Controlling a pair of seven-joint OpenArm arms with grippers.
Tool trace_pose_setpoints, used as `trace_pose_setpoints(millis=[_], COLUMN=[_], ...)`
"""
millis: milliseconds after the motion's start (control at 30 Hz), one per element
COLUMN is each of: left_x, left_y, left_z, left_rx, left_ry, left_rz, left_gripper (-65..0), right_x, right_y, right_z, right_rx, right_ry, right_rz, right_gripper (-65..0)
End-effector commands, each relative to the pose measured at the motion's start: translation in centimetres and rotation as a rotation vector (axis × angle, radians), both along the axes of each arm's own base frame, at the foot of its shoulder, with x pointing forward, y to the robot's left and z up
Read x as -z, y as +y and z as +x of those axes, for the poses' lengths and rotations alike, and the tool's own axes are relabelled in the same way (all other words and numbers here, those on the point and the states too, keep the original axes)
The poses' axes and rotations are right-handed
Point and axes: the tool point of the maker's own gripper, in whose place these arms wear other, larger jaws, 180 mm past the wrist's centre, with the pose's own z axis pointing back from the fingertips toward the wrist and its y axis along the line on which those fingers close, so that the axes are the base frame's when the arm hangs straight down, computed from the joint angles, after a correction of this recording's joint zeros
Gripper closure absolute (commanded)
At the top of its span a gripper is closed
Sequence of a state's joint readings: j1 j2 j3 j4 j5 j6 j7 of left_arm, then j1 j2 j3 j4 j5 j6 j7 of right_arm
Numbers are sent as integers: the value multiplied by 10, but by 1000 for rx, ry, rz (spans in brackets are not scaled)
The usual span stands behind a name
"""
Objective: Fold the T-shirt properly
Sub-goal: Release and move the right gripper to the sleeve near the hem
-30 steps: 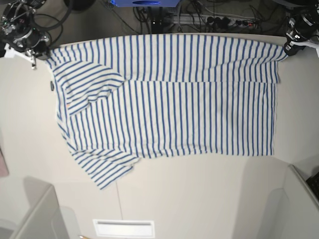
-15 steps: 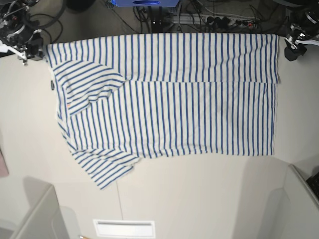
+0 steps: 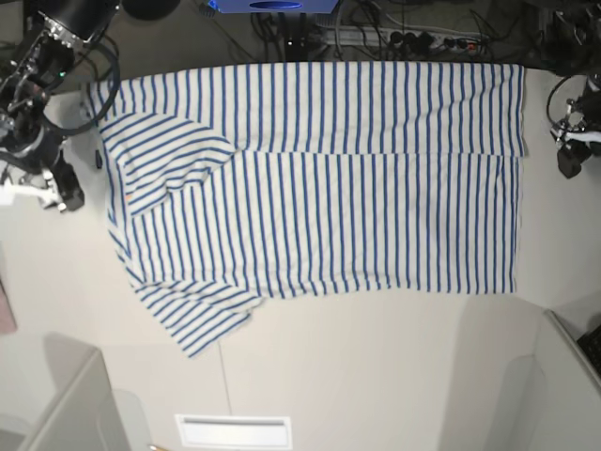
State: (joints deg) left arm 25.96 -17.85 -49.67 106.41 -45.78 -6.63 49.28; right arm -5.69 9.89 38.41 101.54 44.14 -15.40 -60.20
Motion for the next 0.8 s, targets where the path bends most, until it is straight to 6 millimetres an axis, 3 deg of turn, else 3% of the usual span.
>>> trace_pose_setpoints(millis=[0,200,333,433,533,600,667,767], left_x=[-6,-6,-6,-3,2,-1,-1,-5], left_y=[0,-30,-47,-49,-46,-42,-40,-27], left_z=[8,48,64,61,54,55,55,48], left_rx=[11,99,148,154,146,153,155,130], left_ry=[-13,-57,-72,-62,-39,-35,-31,-25], left_rz=[36,15,-1,-3,-3,14,21,42], left_gripper=[-360,-12,0,0,0,0,0,0], right_x=[-17,-34,-28,-13,9,26,34,37], right_y=[-3,31,37,37,35,31,25,31], right_z=[17,90,142,171,193,203,211,220], right_rx=[-18,-164,-302,-377,-422,-436,-451,-537], right_ry=[-47,-84,-121,-123,-66,-19,-7,-45], right_rz=[-49,-83,-146,-202,-218,-209,-223,-269], right_gripper=[-312,-315,-314,-314,-335,-395,-449,-459])
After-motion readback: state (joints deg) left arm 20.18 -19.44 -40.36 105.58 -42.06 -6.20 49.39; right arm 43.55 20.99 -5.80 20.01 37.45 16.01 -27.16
